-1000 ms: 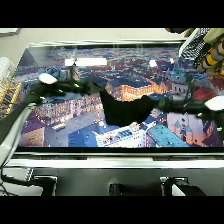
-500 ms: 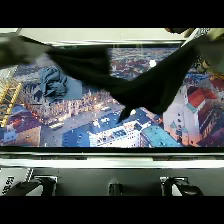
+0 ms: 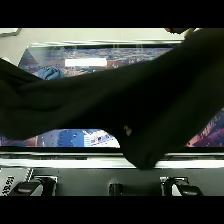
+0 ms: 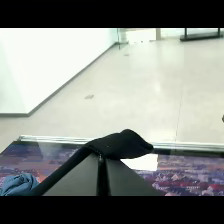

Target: Fold the clothes and pants, and hang the long-sleeved shirts on hangers.

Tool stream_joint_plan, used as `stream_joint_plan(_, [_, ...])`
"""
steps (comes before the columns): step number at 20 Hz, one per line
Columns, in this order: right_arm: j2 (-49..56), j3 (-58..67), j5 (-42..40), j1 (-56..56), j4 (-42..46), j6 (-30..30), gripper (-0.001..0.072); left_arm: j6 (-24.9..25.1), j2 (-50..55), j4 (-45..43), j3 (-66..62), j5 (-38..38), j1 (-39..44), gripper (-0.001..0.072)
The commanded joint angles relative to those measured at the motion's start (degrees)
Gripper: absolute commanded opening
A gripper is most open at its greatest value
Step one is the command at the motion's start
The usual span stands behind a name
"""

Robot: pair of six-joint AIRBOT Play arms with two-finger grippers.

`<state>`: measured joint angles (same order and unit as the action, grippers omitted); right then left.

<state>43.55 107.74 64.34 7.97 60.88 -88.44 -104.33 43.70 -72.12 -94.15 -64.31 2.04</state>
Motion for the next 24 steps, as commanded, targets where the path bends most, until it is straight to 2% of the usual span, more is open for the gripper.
stream_joint_plan(1, [8.24, 0.68, 2.8, 0.0, 0.63, -4.35, 0.0028, -3.28, 4.02, -3.3, 1.88, -5.7, -0.07, 0.0014])
stream_joint_plan(3, [16.9, 0.68, 3.78, 0.0, 0.7, -4.33, 0.0028, -3.3, 9.11, -2.82, 5.09, -6.82, -0.02, 0.0014])
stream_joint_plan(6, [33.14, 0.68, 0.0, 0.0, -0.81, -4.33, 0.0028, -3.28, 19.74, -2.64, 10.05, -6.16, 0.02, 0.0015])
stream_joint_plan(12, [60.43, 0.68, -1.68, -0.74, -11.91, -4.28, 0.0028, -3.02, 43.69, 1.22, 11.72, -4.37, 1.09, 0.0015])
stream_joint_plan(15, [67.6, 0.68, -4.85, -3.37, -11.74, -3.78, 0.0029, -3.06, 51.21, 4.31, 11.72, -1.36, 1.25, 0.0015])
stream_joint_plan(19, [71.49, 0.68, -9.27, -6.54, -10.84, -3.89, 0.003, -3.04, 55.36, 5.29, 11.69, 3.1, 1.25, 0.0015])
stream_joint_plan(20, [71.76, 0.68, -9.18, -6.86, -10.14, -3.89, 0.0061, -3.04, 55.8, 5.27, 11.67, 3.54, 1.2, 0.0015])
stream_joint_plan(21, [71.69, 0.7, -8.17, -6.82, -10.19, -3.91, 0.0167, -3.02, 56.0, 5.22, 11.67, 3.8, 1.11, 0.0021])
stream_joint_plan(22, [71.17, 0.7, -6.08, -6.19, -10.23, -3.91, 0.0286, -2.91, 55.98, 5.07, 11.54, 3.72, 0.74, 0.0114])
stream_joint_plan(23, [70.14, 0.7, -2.23, -5.11, -10.14, -3.76, 0.0372, -2.03, 55.74, 5.09, 11.32, 3.34, 0.22, 0.0289])
stream_joint_plan(24, [68.78, 0.68, 2.71, -3.58, -9.62, -2.29, 0.0382, -0.35, 55.3, 5.09, 10.84, 2.14, -0.63, 0.043])
